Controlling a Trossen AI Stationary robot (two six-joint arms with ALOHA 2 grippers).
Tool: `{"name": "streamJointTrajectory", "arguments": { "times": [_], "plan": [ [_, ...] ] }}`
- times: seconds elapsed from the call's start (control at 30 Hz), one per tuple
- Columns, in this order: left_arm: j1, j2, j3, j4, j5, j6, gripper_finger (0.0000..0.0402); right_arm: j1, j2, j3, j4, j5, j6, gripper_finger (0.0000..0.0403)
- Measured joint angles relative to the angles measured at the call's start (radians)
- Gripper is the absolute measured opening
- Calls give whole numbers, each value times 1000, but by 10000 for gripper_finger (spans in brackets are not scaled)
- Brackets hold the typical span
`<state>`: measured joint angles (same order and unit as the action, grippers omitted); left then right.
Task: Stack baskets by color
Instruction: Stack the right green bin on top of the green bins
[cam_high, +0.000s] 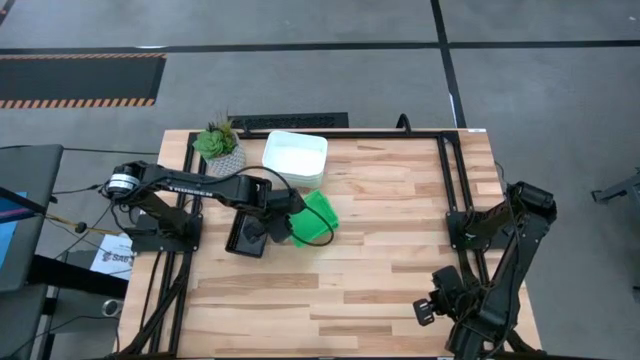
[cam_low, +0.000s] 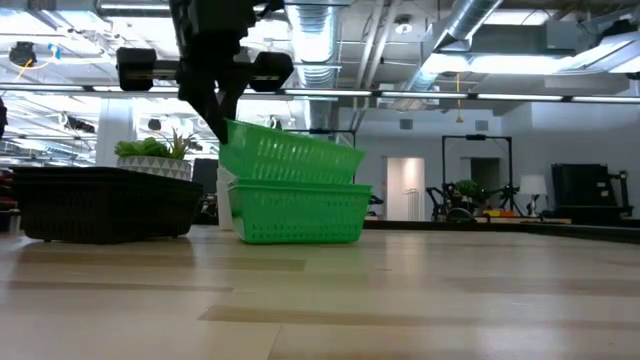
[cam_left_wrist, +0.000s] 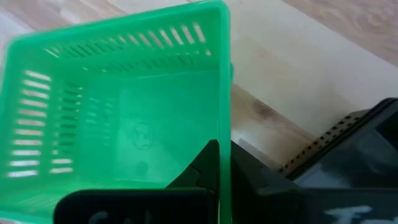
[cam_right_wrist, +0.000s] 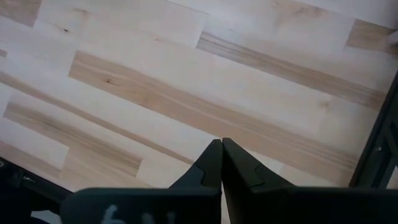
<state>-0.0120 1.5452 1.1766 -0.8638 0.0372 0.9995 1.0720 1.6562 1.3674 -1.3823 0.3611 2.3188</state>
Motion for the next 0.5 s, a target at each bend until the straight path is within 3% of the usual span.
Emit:
{"name": "streamJointTrajectory", "arguments": {
  "times": [0.5],
  "plan": [
    [2, 0, -4, 18, -13, 141, 2, -14, 0, 0, 0, -3, -23, 26]
  ]
}}
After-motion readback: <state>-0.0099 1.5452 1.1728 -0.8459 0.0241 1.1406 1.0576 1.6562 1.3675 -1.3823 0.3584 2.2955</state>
